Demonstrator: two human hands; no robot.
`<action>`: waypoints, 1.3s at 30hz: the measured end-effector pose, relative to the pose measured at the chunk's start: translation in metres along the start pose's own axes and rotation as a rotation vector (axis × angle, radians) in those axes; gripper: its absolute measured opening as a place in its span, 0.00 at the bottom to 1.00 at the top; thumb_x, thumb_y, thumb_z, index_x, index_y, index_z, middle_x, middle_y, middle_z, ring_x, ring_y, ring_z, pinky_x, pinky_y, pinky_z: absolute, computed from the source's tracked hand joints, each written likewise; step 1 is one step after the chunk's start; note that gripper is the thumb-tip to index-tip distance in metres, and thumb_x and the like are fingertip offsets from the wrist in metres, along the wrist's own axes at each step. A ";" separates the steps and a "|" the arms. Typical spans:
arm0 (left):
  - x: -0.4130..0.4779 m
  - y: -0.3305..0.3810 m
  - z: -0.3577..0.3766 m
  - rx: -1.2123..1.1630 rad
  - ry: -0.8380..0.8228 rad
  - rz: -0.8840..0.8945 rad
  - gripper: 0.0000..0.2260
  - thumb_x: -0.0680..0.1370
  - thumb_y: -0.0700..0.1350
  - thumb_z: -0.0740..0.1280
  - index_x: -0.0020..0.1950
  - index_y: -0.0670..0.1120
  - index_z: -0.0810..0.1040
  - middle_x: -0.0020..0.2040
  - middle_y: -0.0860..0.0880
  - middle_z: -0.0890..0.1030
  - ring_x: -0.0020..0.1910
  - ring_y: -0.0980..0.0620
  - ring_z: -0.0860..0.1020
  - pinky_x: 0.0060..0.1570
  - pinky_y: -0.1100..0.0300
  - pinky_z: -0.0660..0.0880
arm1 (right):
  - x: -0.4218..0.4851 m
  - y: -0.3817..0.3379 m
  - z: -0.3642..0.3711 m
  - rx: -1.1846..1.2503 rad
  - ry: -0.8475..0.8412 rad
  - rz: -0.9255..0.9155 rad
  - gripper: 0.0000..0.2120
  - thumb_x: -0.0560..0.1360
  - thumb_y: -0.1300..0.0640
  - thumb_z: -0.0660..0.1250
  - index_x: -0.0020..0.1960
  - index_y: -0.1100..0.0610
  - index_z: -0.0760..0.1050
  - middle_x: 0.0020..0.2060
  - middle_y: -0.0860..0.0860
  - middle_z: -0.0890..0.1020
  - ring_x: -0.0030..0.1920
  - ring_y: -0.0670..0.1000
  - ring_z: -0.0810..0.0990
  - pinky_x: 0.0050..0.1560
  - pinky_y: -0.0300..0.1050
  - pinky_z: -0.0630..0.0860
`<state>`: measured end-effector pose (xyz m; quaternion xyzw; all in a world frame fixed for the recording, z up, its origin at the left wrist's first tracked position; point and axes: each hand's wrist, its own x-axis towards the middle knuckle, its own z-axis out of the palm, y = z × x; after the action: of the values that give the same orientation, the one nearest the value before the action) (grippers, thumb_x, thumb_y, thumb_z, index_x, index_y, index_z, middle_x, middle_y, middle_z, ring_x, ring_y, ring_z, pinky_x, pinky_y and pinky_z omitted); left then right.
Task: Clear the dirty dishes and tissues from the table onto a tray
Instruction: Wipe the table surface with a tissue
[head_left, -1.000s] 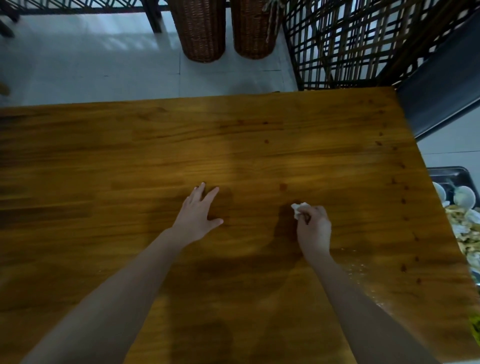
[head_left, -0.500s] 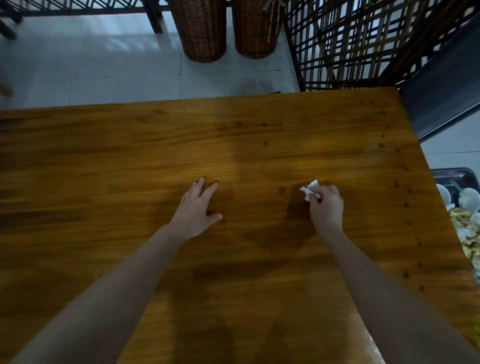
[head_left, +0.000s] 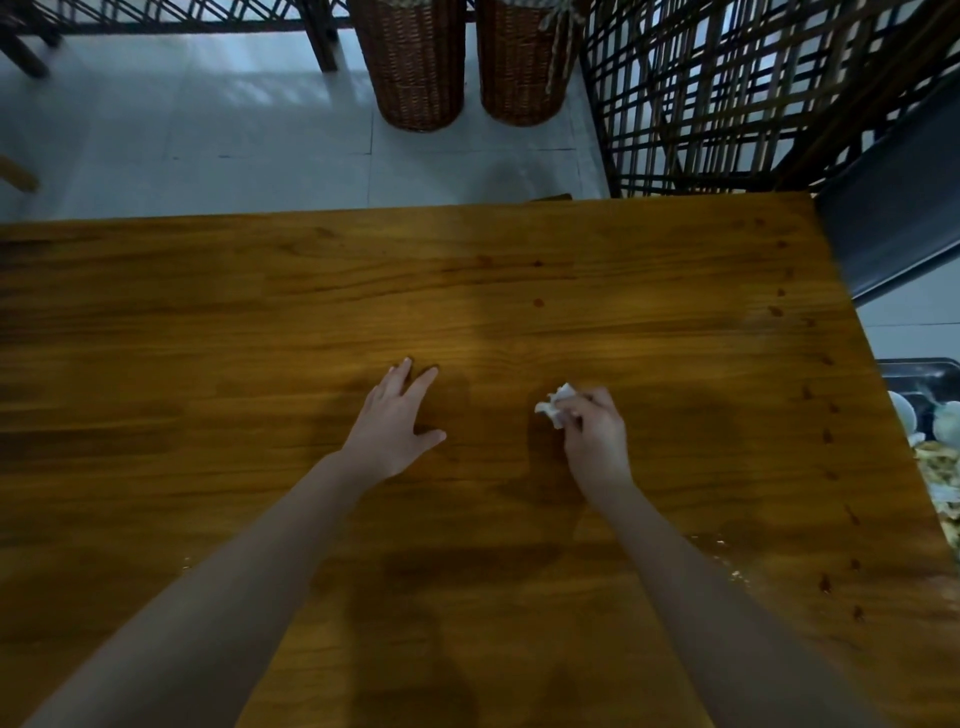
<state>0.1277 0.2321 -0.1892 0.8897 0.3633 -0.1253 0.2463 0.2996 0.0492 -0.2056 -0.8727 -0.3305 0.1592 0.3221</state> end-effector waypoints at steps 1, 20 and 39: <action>0.002 -0.001 -0.002 -0.004 0.003 0.003 0.38 0.76 0.53 0.69 0.79 0.53 0.50 0.79 0.46 0.47 0.78 0.45 0.46 0.74 0.48 0.51 | 0.013 0.001 -0.004 -0.004 0.028 0.068 0.09 0.77 0.67 0.62 0.53 0.62 0.80 0.52 0.54 0.75 0.46 0.48 0.75 0.44 0.32 0.70; 0.048 -0.017 -0.045 0.022 -0.062 -0.066 0.41 0.74 0.52 0.71 0.78 0.58 0.47 0.78 0.39 0.42 0.77 0.39 0.43 0.74 0.45 0.49 | 0.016 -0.004 0.007 -0.047 -0.028 -0.063 0.09 0.73 0.70 0.67 0.51 0.64 0.81 0.48 0.54 0.80 0.48 0.51 0.79 0.47 0.38 0.75; 0.086 -0.057 -0.083 0.078 -0.145 -0.057 0.45 0.70 0.52 0.74 0.77 0.61 0.47 0.78 0.40 0.44 0.77 0.40 0.47 0.74 0.46 0.49 | 0.180 -0.028 0.018 -0.068 0.110 0.077 0.10 0.75 0.67 0.65 0.54 0.60 0.81 0.50 0.53 0.78 0.45 0.48 0.76 0.41 0.31 0.68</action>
<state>0.1519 0.3612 -0.1728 0.8765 0.3646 -0.2104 0.2335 0.4093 0.1959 -0.2114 -0.9027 -0.2836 0.1118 0.3036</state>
